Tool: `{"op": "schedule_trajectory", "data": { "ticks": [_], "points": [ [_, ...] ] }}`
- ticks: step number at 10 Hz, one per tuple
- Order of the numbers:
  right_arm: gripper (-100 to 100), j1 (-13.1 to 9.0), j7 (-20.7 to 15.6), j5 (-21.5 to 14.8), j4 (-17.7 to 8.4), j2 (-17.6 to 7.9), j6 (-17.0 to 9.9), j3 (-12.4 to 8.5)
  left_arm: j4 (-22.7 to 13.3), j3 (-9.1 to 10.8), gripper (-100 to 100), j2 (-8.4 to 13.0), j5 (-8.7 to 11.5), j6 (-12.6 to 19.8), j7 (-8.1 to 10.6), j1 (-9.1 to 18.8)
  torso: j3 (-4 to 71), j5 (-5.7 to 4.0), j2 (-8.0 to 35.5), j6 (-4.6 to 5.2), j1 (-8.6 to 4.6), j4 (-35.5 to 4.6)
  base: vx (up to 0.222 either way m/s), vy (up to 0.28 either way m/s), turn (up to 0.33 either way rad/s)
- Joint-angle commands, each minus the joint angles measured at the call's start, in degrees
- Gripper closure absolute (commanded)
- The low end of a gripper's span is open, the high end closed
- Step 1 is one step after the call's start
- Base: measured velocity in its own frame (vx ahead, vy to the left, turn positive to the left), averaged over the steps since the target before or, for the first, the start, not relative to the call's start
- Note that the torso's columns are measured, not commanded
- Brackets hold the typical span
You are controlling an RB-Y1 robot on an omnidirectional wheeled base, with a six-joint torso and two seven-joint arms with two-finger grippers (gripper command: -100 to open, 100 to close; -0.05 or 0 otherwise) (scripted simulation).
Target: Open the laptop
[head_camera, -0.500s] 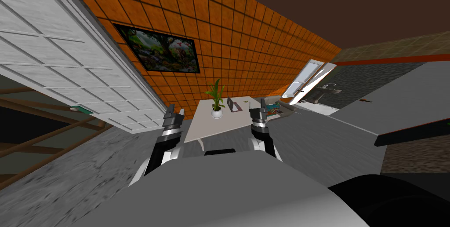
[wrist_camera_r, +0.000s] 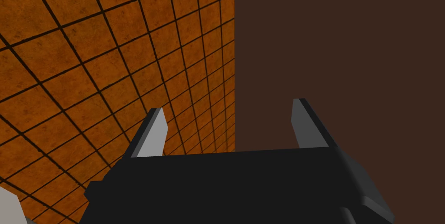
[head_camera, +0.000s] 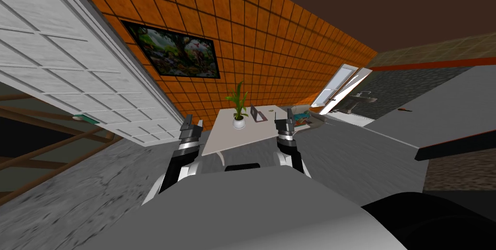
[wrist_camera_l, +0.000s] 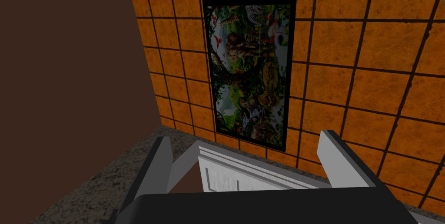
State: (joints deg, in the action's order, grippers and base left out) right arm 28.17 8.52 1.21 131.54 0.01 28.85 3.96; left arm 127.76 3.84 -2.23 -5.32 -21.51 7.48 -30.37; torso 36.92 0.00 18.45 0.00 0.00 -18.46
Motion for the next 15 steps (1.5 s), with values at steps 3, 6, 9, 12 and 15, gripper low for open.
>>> {"op": "schedule_trajectory", "data": {
  "ticks": [3, 6, 9, 12, 15],
  "points": [
    [0, 0.0, 0.0, 0.0, 0.0, 0.0, 0.0, 0.0, 0.0, 0.00, 0, 0.0, 0.0, 0.0, 0.00, 0.0, 25.3, 0.00, 12.7, 0.00, 0.00, -12.7, 0.000, 0.000, 0.000],
    [-100, -0.7, -1.2, -1.7, -1.6, -3.9, -0.9, -0.6, 0.0, 0.00, 0, 0.0, 0.0, 0.0, 0.00, 0.0, 46.2, 0.00, 23.1, -0.02, 0.00, -23.0, 0.000, 0.001, 0.053],
    [-100, -1.8, -3.4, -4.7, -4.1, -7.4, -2.3, -1.5, 0.0, 0.00, 0, 0.0, 0.0, 0.0, 0.00, 0.0, 47.6, 0.00, 23.8, 0.00, 0.01, -23.8, -0.007, 0.002, 0.102],
    [-100, -3.2, -6.3, -8.8, -7.3, -10.8, -4.3, -2.8, 0.0, 0.00, 0, 0.0, 0.0, 0.0, 0.00, 0.0, 47.6, 0.00, 23.8, 0.00, 0.01, -23.8, -0.006, 0.005, 0.144],
    [-100, -5.0, -9.9, -13.8, -11.1, -14.1, -6.6, -4.4, 0.0, 0.00, 0, 0.0, 0.0, 0.0, 0.00, 0.0, 47.6, 0.00, 23.8, 0.01, -0.01, -23.8, -0.008, 0.005, 0.160]
  ]
}}
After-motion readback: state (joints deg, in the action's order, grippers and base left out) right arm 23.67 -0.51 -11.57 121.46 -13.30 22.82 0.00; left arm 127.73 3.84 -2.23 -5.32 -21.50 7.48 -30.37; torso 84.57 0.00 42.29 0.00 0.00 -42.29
